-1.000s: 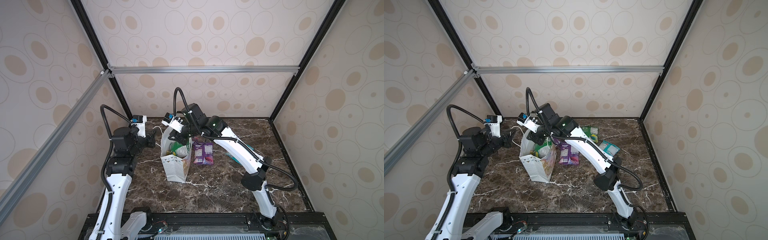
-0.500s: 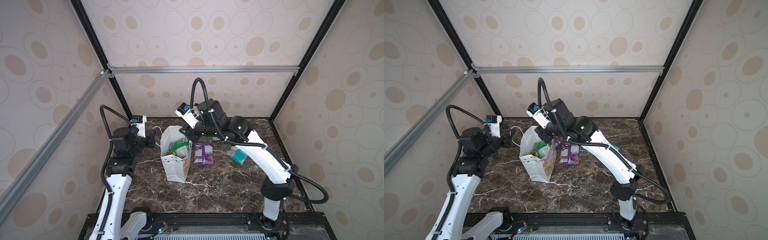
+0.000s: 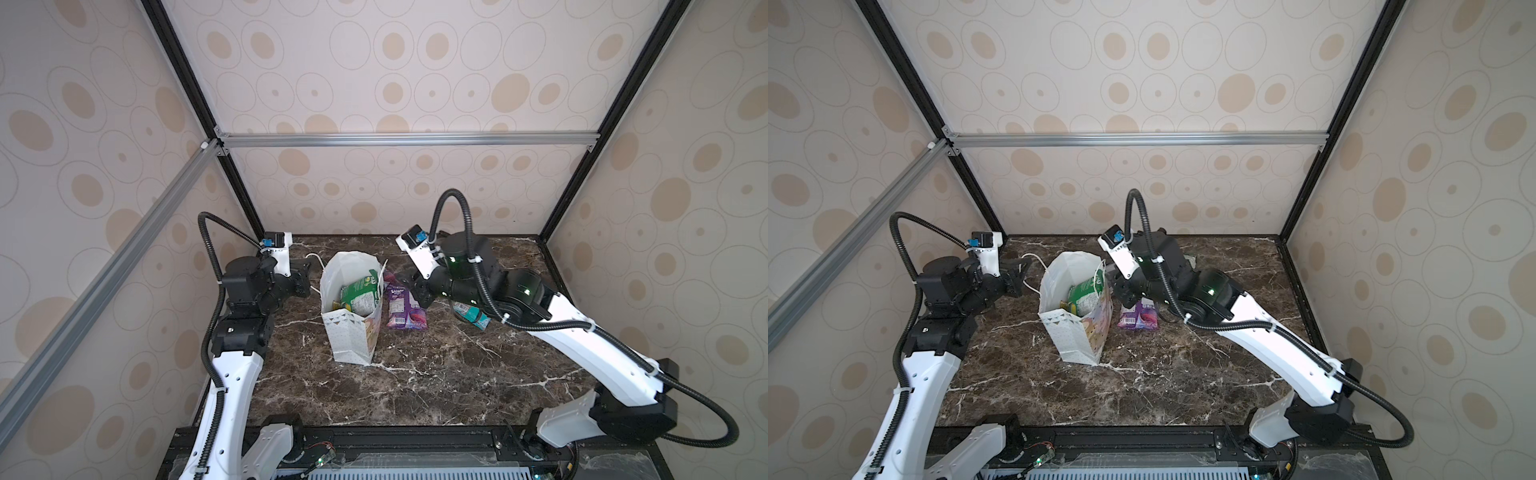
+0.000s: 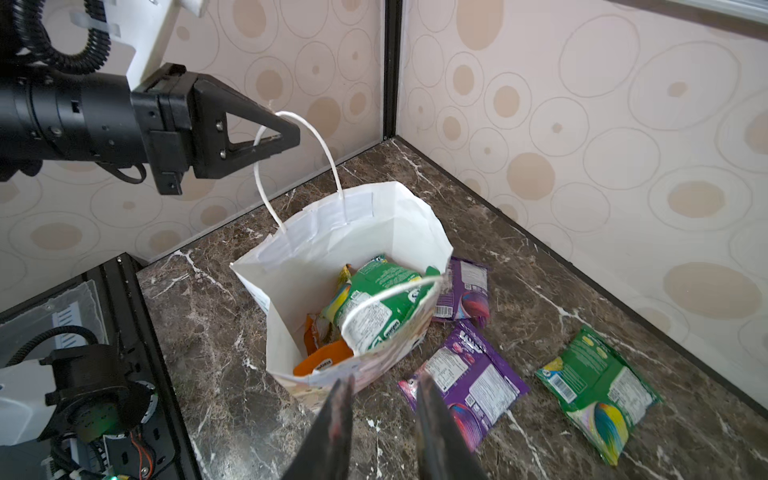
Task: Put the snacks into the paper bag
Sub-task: 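Raise the right gripper out of the bag and move toward the teal packet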
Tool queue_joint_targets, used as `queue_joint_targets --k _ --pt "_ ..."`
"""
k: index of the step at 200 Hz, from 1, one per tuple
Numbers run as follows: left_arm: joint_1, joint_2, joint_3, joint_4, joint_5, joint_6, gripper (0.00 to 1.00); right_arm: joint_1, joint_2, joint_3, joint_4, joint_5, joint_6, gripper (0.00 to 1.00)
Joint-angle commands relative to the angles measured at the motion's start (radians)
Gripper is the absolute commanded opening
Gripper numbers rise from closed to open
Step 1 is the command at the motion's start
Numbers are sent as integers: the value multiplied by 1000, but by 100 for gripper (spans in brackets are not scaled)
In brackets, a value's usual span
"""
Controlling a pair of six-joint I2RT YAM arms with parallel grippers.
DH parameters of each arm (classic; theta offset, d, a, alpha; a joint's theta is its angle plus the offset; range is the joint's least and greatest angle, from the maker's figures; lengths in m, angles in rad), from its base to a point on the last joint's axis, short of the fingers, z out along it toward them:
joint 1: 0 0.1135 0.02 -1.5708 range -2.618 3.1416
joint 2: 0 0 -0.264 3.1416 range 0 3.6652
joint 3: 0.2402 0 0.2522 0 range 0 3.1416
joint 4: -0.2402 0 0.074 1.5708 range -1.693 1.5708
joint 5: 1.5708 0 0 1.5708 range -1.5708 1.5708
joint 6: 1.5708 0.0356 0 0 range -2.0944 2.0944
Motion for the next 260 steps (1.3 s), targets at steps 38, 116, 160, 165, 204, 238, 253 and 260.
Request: queue_joint_targets --k 38,116,160,165,204,238,253,260 --pt "16 -29 -4 32 -3 -4 0 0 -336 -381 135 225 144 33" --pt "17 -22 -4 28 -4 0 0 -74 -496 -664 74 339 358 42" --pt "18 -22 -7 29 -3 -3 0 -224 -484 -763 68 152 455 43" --pt "17 -21 -7 29 -2 -2 0 -236 -478 -778 77 135 458 44" --pt "17 -15 -4 27 2 -3 0 -307 -386 -854 155 5 481 48" --pt "17 -12 -2 27 4 -4 0 -311 -262 -881 241 -98 435 51" --pt "17 -7 -4 26 4 -6 0 -310 -200 -880 270 -141 418 53" --pt "17 -4 -2 24 5 -6 0 -311 -171 -874 276 -157 415 54"
